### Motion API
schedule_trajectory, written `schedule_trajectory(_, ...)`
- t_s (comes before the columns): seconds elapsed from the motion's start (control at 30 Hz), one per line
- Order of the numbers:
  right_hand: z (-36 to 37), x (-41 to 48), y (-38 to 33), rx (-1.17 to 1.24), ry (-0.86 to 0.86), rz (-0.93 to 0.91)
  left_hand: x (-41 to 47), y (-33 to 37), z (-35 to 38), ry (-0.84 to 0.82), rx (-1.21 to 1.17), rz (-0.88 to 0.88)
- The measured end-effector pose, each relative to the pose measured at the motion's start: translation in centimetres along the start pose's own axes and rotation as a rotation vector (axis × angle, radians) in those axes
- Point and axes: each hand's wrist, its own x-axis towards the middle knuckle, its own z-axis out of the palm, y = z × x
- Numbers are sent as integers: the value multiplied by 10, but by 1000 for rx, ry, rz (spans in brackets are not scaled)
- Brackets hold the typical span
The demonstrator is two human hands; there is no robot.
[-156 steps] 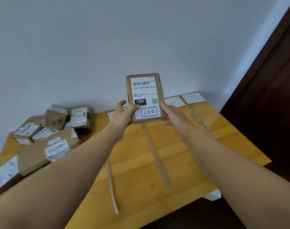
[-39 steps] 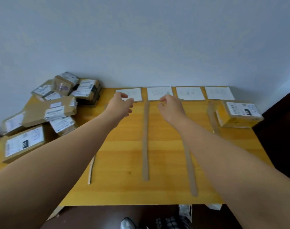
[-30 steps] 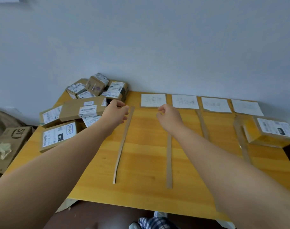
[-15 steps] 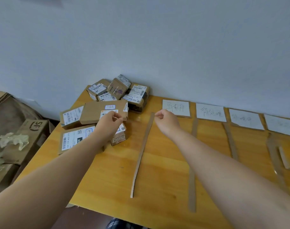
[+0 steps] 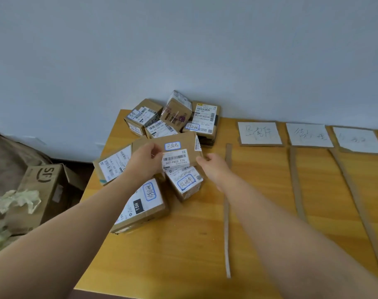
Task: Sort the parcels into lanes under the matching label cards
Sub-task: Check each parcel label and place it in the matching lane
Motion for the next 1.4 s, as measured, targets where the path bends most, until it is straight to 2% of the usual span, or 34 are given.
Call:
schedule_trajectory(0.07, 12, 5, -9, 103, 18, 36, 6, -7, -5, -21, 16, 7)
schedule_trajectory(0.23, 31, 13, -22, 263, 192, 69, 12, -22, -15, -55, 18, 49)
schedule_trajectory(0.33, 34, 9, -24, 392, 166, 72, 10, -25, -26, -39, -40, 57)
schedule_trajectory(0.47, 9, -6, -25, 486, 182, -67, 9, -13, -39, 55, -129, 150)
schedule_trajectory(0.63, -41, -23, -25, 558, 416, -165, 10, 14, -34, 100, -213, 250)
schedule_trajectory(0.8, -77, -38, -17, 619, 540, -204, 1, 39, -18, 68, -227, 287)
schedule_trajectory(0.9, -85, -46, -15, 651, 559, -208, -4, 47, -12, 59, -262, 306)
schedule_trajectory(1.07, -89, -60, -19, 750, 588, -226, -13, 62, -11, 40, -413, 235)
schedule_trajectory(1.23, -84, -68, -29, 811, 556, -286, -14, 78, -21, -54, -571, 203)
schedule_trajectory(1.4, -81, -73, -35, 870, 553, -317, -13, 100, -31, -29, -641, 222)
